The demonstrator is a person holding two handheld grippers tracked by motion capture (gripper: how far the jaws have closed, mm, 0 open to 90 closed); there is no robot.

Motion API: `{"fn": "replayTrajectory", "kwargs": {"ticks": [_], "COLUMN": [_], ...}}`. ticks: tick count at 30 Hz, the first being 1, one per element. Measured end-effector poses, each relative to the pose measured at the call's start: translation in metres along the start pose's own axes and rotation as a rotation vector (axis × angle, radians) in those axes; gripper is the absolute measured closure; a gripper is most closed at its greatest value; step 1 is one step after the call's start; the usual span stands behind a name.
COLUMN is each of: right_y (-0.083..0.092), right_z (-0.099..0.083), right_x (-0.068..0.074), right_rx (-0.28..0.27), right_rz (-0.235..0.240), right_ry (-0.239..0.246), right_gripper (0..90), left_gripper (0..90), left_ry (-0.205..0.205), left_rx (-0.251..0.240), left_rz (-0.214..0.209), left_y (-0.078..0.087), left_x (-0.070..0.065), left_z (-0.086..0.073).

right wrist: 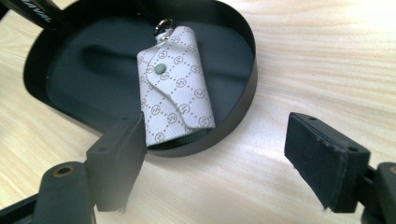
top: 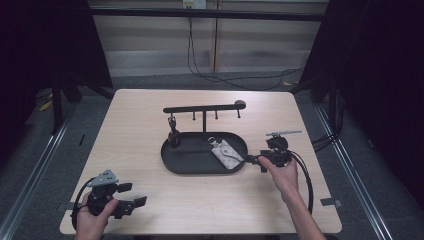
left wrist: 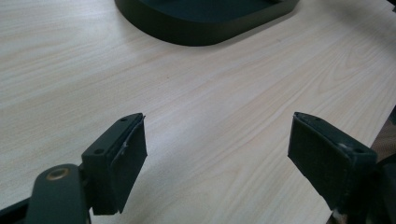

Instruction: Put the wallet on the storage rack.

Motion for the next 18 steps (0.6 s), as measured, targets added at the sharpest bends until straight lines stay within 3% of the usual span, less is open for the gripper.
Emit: {"fn": "replayTrajectory", "kwargs": {"ticks": [3, 11, 15, 18], "right_y": [0.004, 0.017, 0.021, 0.026], "right_z": [-0.009, -0.034, -0.047, -0.056], "right_x": [0.000, 0.000, -0.004, -0.007], "right_rx": [-0.030, -0.048, -0.070, -0.088], "right_rz": [0.009, -0.004, 0.021, 0.008], "right_ry": [0.004, 0.035, 0.024, 0.022], "right_gripper": [21.5, 21.4, 21.5, 21.5], "left_gripper": [19.4, 19.4, 19.4, 19.4], "left_ry": [0.000, 0.004, -0.005, -0.007], "left_rx": [-0.008, -0.003, 0.006, -0.005], "left_rz": [-0.002, -0.001, -0.004, -0.006], "left_y": [0.000, 0.000, -0.001, -0.001], "left_x": [0.000, 0.000, -0.001, -0.003], "left_z": [0.000, 0.000, 0.000, 0.001]}}
Point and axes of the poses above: each handheld gripper's, and its own axes: y roughly backward along the jaws, z roughly out of its top, x roughly to its left, the point moved 2 cm from there along -y, roughly forward along the jaws, and after that the axes turned 13 degrees about x, right-handed, at the moved point
